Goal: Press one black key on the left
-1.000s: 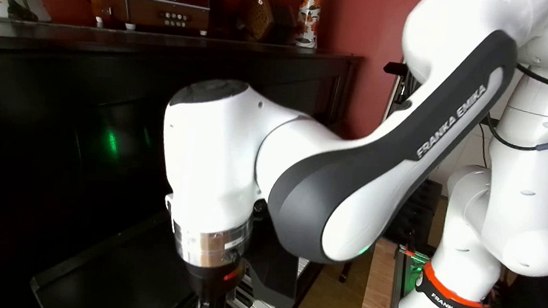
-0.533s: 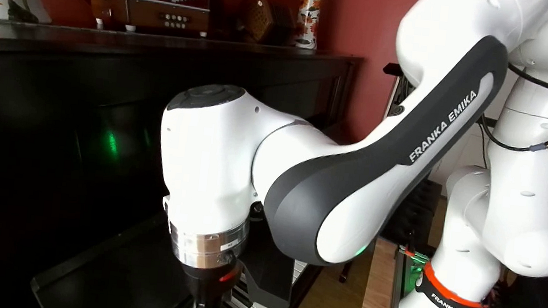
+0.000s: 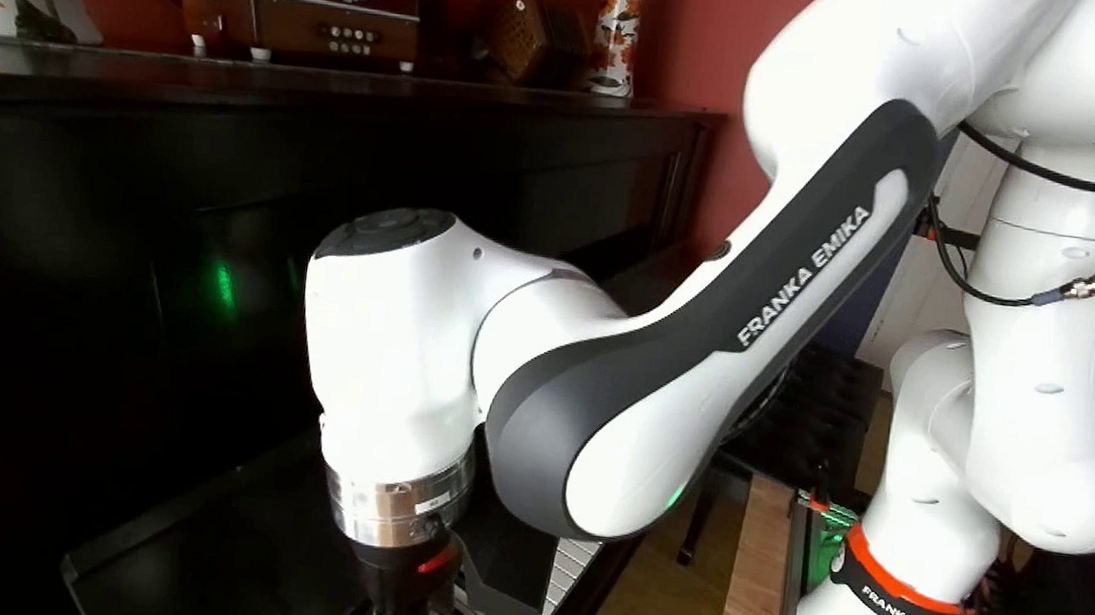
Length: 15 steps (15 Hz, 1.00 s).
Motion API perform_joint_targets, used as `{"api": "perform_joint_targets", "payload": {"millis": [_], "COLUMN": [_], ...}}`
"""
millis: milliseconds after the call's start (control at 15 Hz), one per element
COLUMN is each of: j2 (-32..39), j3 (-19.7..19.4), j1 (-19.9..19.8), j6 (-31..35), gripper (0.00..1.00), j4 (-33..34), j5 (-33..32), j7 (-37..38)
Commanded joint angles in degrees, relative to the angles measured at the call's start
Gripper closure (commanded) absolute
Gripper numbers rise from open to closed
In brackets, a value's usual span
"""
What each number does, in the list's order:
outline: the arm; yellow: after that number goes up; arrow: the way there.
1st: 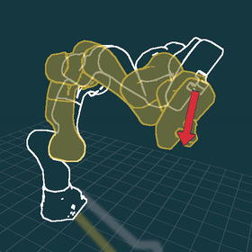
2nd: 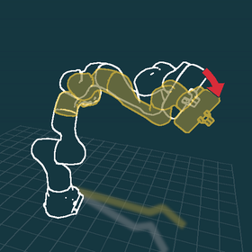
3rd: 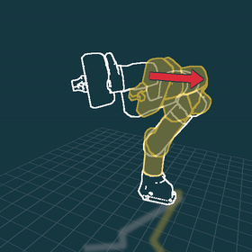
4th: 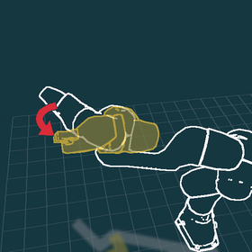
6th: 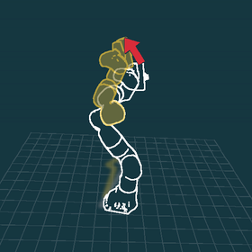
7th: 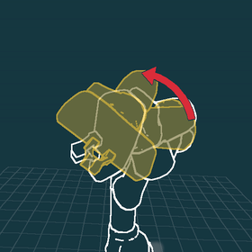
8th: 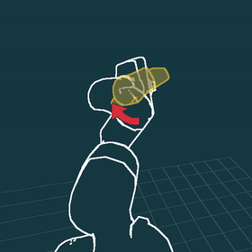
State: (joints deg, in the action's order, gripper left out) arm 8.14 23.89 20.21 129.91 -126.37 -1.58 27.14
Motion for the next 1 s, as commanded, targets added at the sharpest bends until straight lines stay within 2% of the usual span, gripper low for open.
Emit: {"api": "perform_joint_targets", "payload": {"millis": [0,67,600,733,933], "j2": [6.5,7.9,16.2,17.8,19.7], "j3": [-2.9,-3.7,-8.6,-9.7,-11.4], "j1": [1.5,1.7,4.9,5.6,6.6], "j6": [2.8,3.3,9.5,11.4,12.3], "gripper": [0.06,0.26,0.89,1.0,1.0], "j4": [2.3,2.6,6.3,7.2,8.2], "j5": [-0.7,-1.5,-4.9,-5.7,-6.4], "j7": [-1.1,-1.2,-2.0,-2.1,-1.8]}}
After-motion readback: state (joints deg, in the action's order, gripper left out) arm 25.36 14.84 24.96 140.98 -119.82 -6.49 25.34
